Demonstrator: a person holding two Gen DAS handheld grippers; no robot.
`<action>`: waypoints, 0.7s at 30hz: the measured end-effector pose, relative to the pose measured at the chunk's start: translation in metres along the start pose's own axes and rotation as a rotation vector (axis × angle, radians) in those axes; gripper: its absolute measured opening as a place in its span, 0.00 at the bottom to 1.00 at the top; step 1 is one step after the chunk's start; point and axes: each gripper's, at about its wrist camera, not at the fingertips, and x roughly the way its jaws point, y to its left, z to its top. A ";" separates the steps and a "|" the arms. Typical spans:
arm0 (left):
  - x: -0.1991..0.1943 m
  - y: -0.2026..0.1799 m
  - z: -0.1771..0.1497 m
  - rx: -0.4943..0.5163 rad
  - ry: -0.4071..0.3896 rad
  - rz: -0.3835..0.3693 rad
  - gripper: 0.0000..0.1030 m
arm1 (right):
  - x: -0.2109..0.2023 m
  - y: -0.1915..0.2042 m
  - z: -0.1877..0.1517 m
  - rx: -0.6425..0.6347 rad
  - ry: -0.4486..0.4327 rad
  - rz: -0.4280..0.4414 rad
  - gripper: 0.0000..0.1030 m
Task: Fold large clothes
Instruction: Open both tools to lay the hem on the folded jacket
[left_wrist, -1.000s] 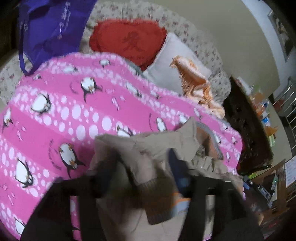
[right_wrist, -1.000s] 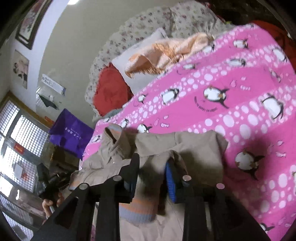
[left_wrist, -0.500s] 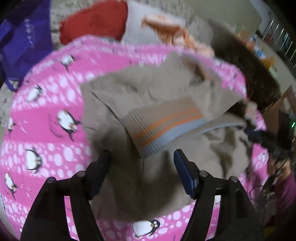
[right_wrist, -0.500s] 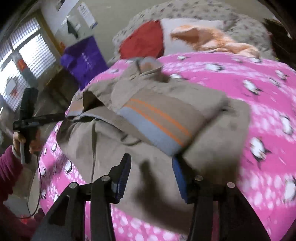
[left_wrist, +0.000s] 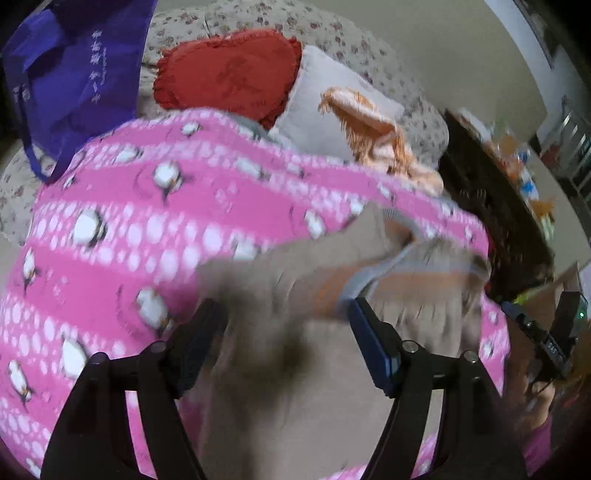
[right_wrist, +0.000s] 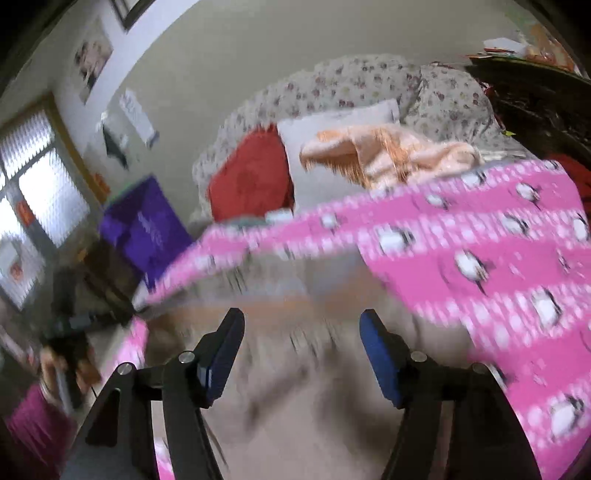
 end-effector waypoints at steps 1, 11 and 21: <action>-0.001 0.007 -0.014 0.002 0.027 0.003 0.71 | -0.002 -0.005 -0.012 -0.014 0.026 -0.026 0.65; 0.005 0.000 -0.052 0.062 0.087 0.021 0.71 | -0.001 -0.005 -0.061 -0.126 0.165 -0.129 0.65; 0.072 -0.014 0.020 -0.075 0.026 0.038 0.71 | 0.097 0.024 0.014 -0.057 0.056 -0.100 0.65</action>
